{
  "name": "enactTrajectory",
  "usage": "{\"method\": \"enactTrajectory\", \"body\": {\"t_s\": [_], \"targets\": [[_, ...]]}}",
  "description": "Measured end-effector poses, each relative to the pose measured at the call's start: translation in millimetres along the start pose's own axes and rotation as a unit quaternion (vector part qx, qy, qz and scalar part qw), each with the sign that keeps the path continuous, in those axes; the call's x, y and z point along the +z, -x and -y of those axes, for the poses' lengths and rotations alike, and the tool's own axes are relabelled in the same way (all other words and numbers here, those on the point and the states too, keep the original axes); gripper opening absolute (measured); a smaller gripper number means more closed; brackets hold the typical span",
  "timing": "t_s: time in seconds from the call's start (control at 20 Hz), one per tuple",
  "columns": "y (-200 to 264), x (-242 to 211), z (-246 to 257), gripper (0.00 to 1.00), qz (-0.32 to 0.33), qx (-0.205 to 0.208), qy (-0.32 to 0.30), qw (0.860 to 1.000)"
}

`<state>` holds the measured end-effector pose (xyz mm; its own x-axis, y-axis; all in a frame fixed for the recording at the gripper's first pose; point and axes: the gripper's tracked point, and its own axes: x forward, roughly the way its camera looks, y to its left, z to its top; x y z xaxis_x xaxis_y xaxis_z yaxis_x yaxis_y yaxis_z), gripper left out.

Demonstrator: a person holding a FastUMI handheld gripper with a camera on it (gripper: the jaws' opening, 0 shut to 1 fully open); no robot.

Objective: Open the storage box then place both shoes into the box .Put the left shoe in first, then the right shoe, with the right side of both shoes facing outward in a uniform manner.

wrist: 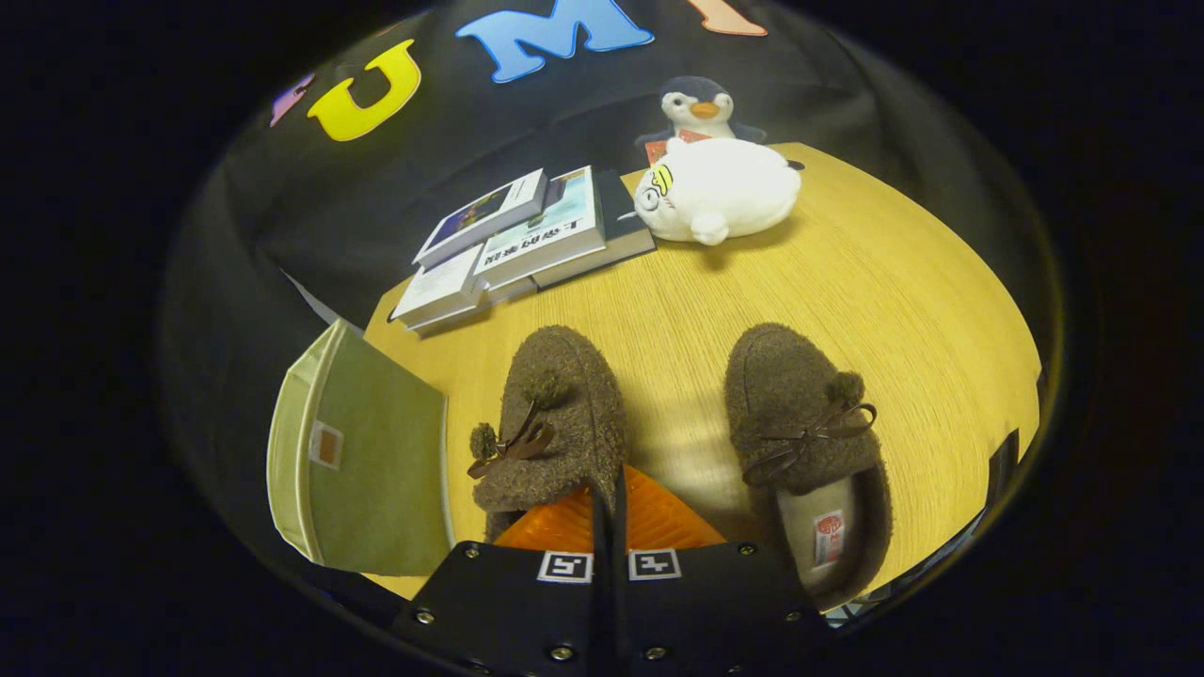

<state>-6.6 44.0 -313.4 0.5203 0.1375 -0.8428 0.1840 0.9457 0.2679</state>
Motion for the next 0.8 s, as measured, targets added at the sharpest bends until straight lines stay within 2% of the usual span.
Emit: {"method": "enactTrajectory", "body": {"t_s": [0.3,0.8], "targets": [[27,19,-47,0.00,0.018,0.017,-0.002,1.000],[58,41,-158,0.00,0.034,0.082,-0.008,0.996]]}}
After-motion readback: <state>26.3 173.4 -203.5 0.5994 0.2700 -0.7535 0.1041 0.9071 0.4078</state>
